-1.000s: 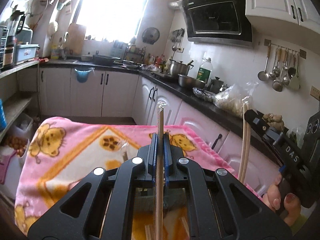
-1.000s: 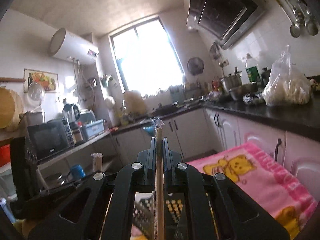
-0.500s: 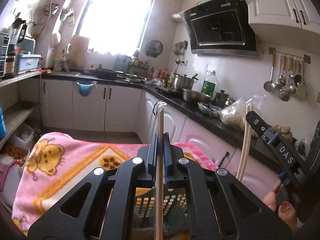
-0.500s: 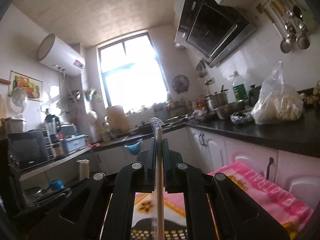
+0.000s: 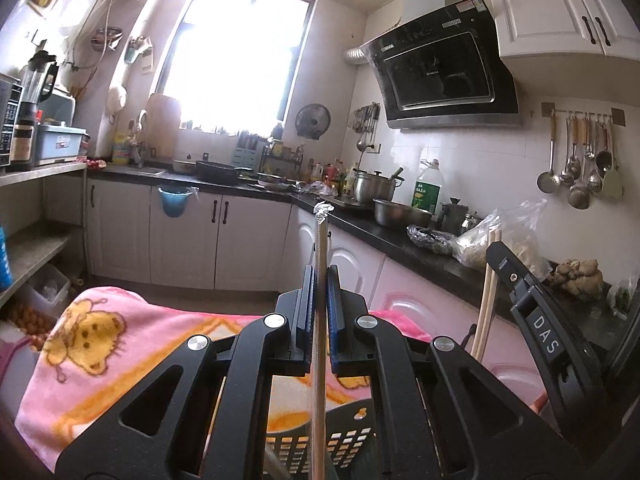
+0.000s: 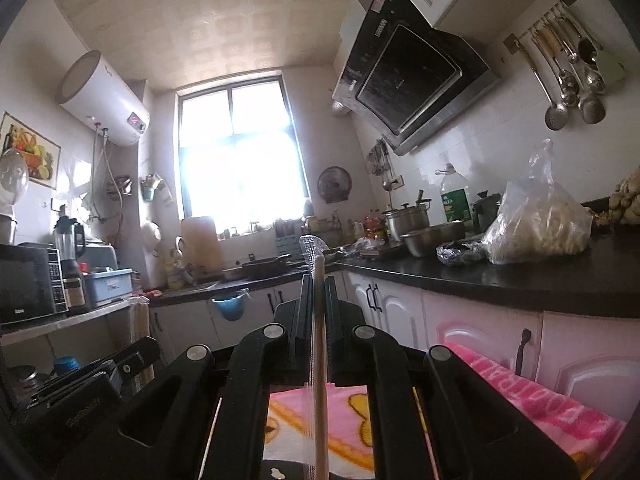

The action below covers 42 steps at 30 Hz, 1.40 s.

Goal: Organize utensils
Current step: 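Raise the right gripper's chopstick upright over the basket while the left gripper carries its own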

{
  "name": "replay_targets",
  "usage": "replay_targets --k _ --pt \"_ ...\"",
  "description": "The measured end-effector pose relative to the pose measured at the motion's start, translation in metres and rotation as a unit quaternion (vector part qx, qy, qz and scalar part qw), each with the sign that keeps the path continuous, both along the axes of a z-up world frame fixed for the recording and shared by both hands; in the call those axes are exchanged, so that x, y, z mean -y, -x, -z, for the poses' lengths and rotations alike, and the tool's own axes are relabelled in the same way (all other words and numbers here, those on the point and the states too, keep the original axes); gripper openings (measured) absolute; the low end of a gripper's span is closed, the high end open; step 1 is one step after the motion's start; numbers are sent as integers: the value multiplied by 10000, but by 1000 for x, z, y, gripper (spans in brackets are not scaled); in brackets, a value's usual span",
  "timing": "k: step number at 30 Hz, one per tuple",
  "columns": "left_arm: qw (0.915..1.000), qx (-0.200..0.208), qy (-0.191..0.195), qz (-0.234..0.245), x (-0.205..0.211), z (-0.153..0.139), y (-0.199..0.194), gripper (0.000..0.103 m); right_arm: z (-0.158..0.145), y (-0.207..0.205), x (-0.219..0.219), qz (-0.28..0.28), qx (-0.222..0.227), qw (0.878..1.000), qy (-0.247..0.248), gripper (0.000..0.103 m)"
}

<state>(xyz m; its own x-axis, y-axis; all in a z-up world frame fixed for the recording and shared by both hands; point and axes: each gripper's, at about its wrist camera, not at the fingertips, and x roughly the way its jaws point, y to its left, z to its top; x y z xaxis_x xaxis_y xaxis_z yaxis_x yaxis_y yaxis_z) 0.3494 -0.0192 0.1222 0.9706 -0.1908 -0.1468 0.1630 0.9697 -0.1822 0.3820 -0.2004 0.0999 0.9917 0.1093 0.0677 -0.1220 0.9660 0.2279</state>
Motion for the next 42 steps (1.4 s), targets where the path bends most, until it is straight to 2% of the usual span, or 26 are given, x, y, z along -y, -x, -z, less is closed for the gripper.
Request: replay_targets --k 7,15,25,32,34,39,42 --pt "10000 11 -7 -14 2 15 -9 1 11 -6 -12 285 89 9990 342 6" --pt "9999 7 -128 -12 6 28 -14 1 32 -14 -18 472 -84 9975 522 6" --pt "9998 60 -183 -71 7 37 -21 1 51 -11 -15 225 -367 9976 533 7" --pt "9998 -73 -162 -34 5 41 -22 1 55 -6 -13 -32 -637 9970 439 9" --pt "9998 -135 -145 -22 3 41 -23 1 55 -6 -13 -142 -730 9964 401 10" --pt "9996 -277 -102 -3 0 41 -21 1 53 -1 -8 -266 -900 9955 150 22" --pt "9993 -365 -80 -6 -3 42 -19 5 51 3 -3 -300 -978 9948 16 27"
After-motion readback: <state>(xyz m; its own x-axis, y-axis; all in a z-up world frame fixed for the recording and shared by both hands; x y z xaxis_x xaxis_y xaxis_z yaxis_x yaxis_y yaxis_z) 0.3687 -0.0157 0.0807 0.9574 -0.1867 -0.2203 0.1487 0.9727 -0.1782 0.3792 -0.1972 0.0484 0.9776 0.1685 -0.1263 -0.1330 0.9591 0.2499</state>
